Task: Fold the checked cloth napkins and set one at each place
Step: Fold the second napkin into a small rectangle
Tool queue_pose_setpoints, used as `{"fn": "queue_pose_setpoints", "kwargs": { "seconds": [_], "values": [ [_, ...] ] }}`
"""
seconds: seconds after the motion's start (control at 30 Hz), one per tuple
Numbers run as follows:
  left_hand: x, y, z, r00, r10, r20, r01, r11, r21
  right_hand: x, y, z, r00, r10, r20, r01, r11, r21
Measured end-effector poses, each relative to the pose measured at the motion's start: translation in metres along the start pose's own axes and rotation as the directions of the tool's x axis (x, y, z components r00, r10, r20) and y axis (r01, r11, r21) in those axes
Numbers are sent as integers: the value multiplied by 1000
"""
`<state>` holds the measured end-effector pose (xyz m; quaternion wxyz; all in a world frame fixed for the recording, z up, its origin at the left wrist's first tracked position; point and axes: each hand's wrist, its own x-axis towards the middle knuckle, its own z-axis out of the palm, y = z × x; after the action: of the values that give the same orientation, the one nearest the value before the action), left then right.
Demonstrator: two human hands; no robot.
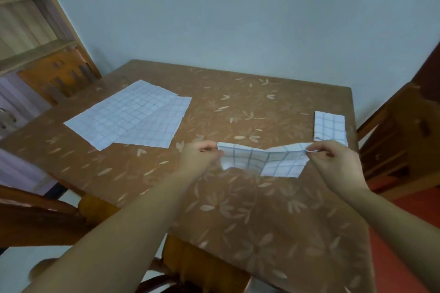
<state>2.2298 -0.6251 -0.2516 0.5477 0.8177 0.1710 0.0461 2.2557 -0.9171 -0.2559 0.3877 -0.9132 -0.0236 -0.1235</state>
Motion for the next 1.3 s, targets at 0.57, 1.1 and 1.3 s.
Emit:
{"fn": "queue_pose_setpoints", "kwargs": {
  "seconds": [0.57, 1.1, 1.3],
  "values": [
    [-34, -124, 59, 732, -597, 328, 533, 802, 270, -76, 118, 50, 721, 483, 497, -490, 862, -128],
    [-19, -107, 74, 943, -238, 232, -42, 608, 793, -49, 121, 66, 858, 345, 379, -261, 931, -257],
    [-4, -120, 156, 842, 236, 486, -532, 519, 669, -51, 97, 122, 899, -63, 434, 248, 889, -386]
  ]
}}
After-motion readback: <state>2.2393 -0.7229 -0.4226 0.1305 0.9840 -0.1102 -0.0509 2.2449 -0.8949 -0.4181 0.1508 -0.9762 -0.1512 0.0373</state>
